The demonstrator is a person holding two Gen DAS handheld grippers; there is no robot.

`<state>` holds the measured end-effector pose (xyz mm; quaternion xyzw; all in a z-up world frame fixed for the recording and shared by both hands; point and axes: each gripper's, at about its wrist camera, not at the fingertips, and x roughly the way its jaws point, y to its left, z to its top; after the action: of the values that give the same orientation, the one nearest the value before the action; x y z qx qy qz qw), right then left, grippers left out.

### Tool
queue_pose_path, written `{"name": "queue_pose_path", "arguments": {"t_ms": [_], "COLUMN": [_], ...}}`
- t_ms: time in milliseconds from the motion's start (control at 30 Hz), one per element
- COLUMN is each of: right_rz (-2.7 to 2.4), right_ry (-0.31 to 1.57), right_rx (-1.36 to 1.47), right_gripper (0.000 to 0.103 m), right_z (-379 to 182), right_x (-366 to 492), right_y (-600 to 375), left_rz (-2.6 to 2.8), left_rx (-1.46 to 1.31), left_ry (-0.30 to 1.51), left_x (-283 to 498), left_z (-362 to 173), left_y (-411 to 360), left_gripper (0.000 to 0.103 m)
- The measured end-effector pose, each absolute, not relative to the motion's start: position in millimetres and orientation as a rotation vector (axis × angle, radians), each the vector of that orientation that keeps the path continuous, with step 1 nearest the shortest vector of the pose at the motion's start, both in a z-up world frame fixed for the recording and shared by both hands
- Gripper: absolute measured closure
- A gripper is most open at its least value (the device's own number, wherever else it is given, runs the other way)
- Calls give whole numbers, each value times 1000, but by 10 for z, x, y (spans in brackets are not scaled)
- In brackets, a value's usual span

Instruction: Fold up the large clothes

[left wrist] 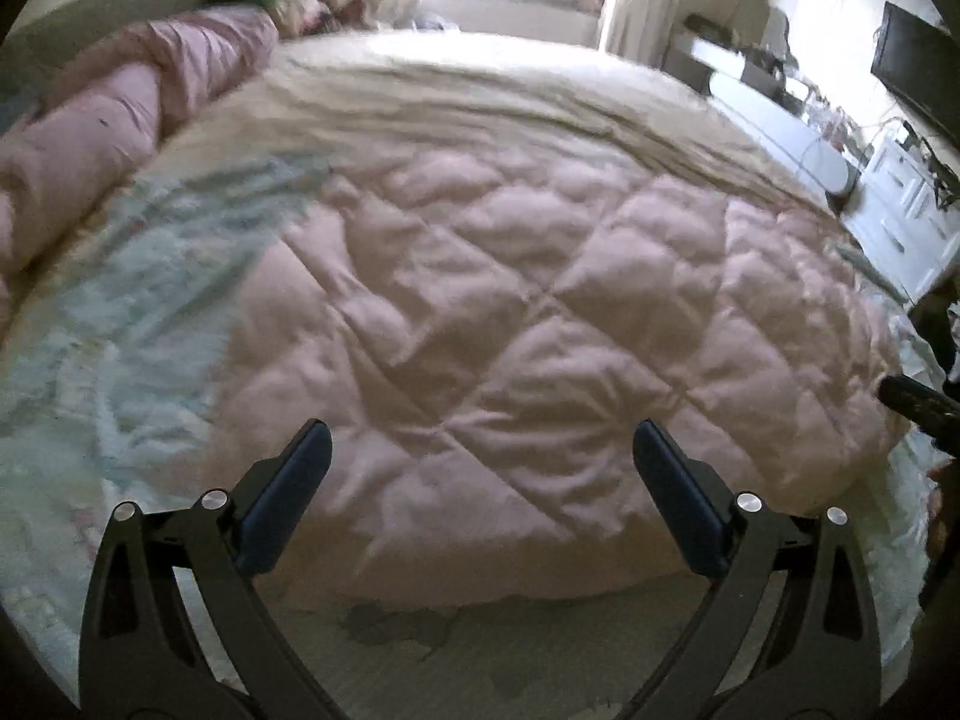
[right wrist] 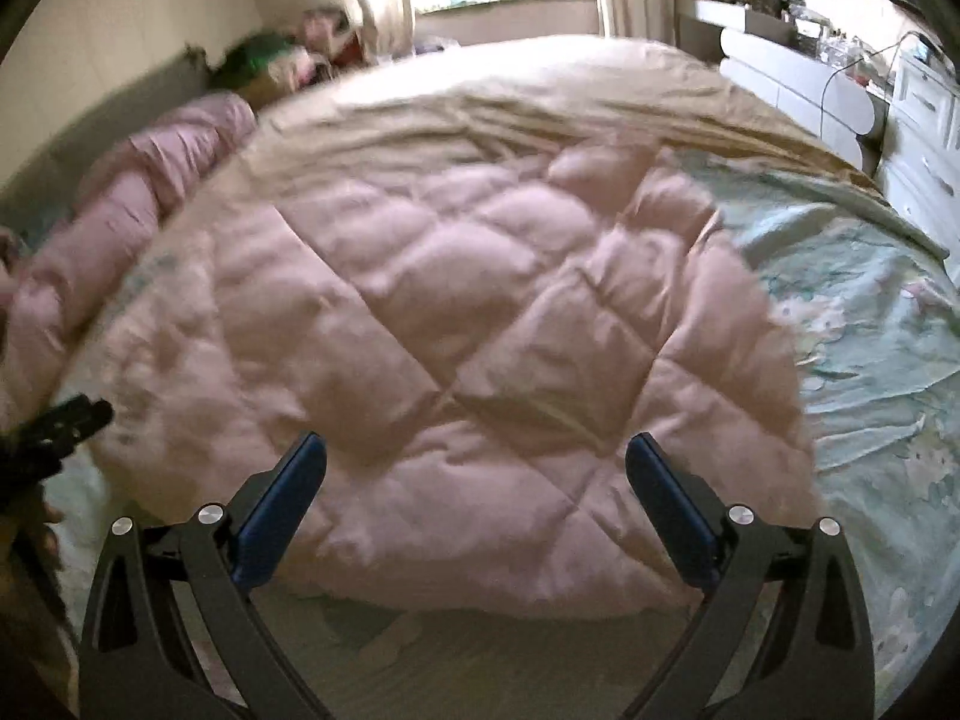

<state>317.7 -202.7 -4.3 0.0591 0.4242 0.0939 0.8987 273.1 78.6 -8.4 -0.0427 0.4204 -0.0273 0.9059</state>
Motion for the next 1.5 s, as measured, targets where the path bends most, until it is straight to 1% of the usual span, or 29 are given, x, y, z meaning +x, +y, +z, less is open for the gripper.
{"name": "queue_pose_path", "arguments": {"t_ms": [200,400,567,767,1267,1367,1500], "right_rz": [186,164,139,118,65,59,55], "right_ry": [776,718,695,705,782,824,872], "right_rx": [187,216,225,253,333,392,490], "right_gripper": [4,4,4,4,4,4,4], "right_z": [301,452,472,388,-7,-166,-369], "right_x": [2823,2545,2367,2260,2280,2350,2462], "right_y": [-2262,-2513,-2644,-2783,-2958,-2997,-3047], "left_rz": [-35,0,9,34,88,93,79], "left_rx": [-93,-63,-62,-48,-80,-125,-268], "left_ry": [798,770,760,763,842,874,917], "left_x": [2470,2295,2172,2102,2122,2162,2221], "left_z": [209,309,332,284,-113,-231,-411], "left_y": [829,869,894,932,1158,1249,1435], "left_gripper": [9,9,9,9,9,9,9]}}
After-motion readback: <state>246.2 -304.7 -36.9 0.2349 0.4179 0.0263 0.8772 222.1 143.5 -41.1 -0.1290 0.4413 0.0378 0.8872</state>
